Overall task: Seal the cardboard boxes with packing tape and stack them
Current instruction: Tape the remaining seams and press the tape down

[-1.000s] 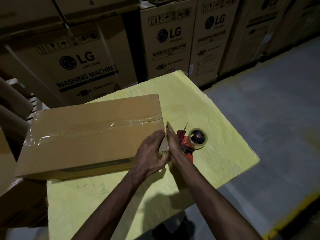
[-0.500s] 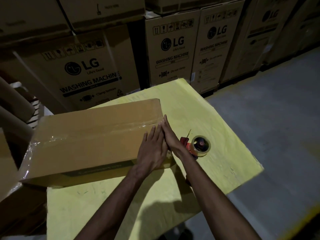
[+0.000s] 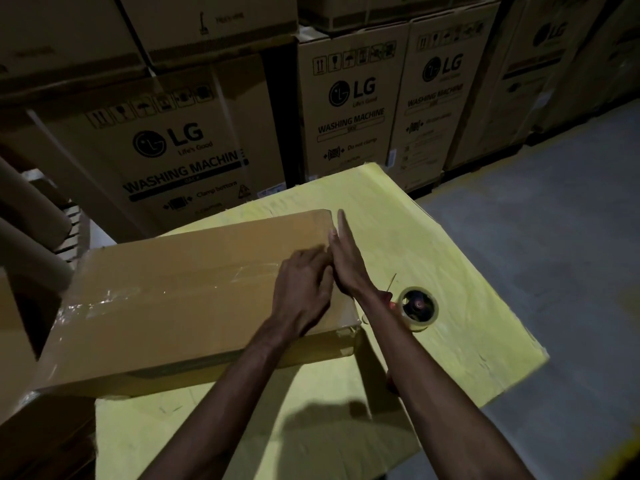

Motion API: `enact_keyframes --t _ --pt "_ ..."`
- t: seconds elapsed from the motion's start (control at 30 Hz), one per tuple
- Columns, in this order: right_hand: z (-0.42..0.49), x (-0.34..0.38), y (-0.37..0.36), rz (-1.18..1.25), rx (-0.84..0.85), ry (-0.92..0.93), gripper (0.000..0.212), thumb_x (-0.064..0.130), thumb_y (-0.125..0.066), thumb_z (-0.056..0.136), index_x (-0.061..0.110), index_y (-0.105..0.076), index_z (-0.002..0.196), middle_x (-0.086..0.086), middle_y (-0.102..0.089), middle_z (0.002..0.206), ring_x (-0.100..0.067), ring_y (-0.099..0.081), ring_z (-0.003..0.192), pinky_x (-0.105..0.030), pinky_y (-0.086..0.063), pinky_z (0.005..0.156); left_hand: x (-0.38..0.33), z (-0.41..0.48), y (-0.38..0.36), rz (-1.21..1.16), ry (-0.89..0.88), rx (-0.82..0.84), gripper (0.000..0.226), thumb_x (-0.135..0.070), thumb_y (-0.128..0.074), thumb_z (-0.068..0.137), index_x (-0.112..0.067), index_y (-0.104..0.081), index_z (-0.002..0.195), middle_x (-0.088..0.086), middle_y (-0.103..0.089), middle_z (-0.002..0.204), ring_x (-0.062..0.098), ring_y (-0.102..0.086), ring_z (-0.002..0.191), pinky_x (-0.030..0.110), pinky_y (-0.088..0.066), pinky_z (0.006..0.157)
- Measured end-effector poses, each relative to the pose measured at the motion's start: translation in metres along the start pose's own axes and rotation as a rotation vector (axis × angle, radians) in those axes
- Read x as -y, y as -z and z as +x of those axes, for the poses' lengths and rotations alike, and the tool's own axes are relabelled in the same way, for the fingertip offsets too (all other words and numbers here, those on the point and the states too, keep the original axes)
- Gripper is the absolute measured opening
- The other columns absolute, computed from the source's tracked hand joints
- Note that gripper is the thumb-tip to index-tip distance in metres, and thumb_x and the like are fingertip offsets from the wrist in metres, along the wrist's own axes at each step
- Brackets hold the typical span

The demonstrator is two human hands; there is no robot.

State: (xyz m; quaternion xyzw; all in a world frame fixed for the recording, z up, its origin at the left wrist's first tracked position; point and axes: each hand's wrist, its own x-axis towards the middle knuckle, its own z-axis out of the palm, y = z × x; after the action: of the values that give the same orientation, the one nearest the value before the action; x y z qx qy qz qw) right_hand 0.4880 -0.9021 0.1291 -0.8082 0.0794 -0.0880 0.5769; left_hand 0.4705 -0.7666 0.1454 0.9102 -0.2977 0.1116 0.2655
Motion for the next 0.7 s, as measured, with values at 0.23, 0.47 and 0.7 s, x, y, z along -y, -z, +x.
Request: enact_keyframes --t 0.23,0.47,0.7 --pt "0.029 -0.009 0.0 -0.169 0.17 -0.062 0.073 0.069 -0.021 0.103 0.039 0.006 0.163 0.016 0.005 0.171 -0.013 -0.013 0.157 -0.039 -0.022 0.123 0.053 0.07 -0.008 0.328 -0.069 0.328 0.065 -0.047 -0.012 0.108 -0.021 -0.004 0.167 -0.001 0.004 0.174 0.02 0.0 0.161 0.05 -0.006 0.129" --pt "0.053 -0.01 -0.007 0.165 0.077 -0.261 0.071 0.068 -0.038 0.101 0.04 -0.017 0.163 0.004 -0.031 0.166 -0.021 -0.038 0.149 -0.041 -0.036 0.119 0.061 0.081 -0.018 0.394 -0.083 0.329 0.07 -0.052 -0.013 0.104 -0.018 -0.017 0.165 0.002 -0.009 0.174 0.026 -0.021 0.153 0.05 -0.027 0.114" --pt "0.084 -0.028 -0.01 0.135 0.189 -0.348 0.114 0.103 -0.043 0.067 0.045 -0.018 0.161 0.009 -0.025 0.168 -0.019 -0.034 0.151 -0.048 -0.034 0.121 0.064 0.1 -0.022 0.325 0.004 0.338 0.089 -0.068 -0.018 0.091 -0.017 -0.018 0.164 0.001 -0.013 0.172 0.026 -0.024 0.143 0.052 -0.027 0.104"
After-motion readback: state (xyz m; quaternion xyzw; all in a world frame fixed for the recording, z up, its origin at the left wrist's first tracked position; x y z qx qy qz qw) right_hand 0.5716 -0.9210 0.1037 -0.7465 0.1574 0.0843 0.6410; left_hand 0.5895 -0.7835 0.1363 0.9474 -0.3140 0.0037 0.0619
